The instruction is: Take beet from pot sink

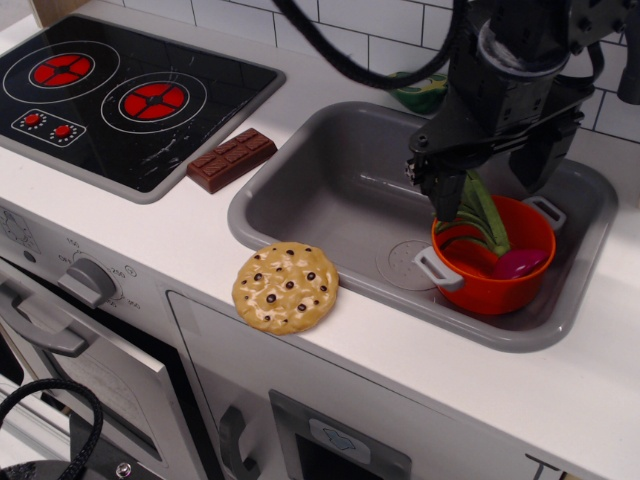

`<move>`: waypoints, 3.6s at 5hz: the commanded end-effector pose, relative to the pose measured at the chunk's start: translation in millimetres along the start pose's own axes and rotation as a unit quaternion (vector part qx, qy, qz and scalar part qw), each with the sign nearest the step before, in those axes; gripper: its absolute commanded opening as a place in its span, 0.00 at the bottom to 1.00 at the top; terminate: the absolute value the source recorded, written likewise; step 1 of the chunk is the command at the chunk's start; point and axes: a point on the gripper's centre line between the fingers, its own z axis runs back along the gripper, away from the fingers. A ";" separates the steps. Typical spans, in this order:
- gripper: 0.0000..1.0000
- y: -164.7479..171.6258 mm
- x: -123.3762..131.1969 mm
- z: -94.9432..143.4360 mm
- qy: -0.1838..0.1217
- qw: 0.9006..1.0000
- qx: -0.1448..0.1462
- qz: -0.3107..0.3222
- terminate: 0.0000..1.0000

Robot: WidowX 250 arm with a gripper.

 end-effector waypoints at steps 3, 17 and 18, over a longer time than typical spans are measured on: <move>1.00 -19.2 14.0 -27.3 -0.055 0.995 0.016 0.077 0.00; 0.00 2.3 118.9 -30.0 -0.108 0.975 -0.001 0.196 0.00; 0.00 13.7 135.6 -45.3 -0.135 0.972 0.006 0.193 0.00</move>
